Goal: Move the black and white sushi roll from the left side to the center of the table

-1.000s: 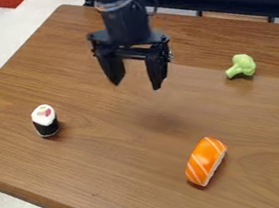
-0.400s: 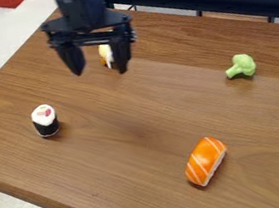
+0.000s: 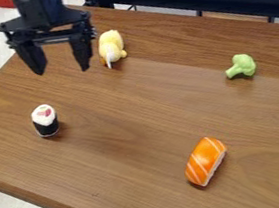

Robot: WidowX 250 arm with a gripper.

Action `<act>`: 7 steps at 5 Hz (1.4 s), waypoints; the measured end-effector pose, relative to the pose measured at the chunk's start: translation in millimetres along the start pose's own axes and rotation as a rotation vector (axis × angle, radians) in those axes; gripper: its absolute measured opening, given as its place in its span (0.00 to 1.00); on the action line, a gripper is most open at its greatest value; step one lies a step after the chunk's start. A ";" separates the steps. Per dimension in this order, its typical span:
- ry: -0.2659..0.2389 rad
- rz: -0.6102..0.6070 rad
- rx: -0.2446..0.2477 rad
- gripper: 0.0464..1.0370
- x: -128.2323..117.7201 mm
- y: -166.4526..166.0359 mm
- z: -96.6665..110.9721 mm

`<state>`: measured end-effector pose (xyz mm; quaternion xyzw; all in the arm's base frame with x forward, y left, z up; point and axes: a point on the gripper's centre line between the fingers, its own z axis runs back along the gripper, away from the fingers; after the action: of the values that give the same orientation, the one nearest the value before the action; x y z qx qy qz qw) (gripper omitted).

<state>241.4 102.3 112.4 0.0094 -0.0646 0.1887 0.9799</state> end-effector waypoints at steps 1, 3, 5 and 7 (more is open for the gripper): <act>-0.037 0.016 0.026 0.95 3.8 17.4 -2.7; -0.002 0.016 0.074 0.95 1.0 42.2 -30.8; 0.028 0.002 0.094 0.95 -2.3 54.5 -45.0; -0.089 0.012 0.076 0.95 -3.5 67.8 -63.6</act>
<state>220.9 166.7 48.5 0.0545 -0.1013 0.1965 0.9737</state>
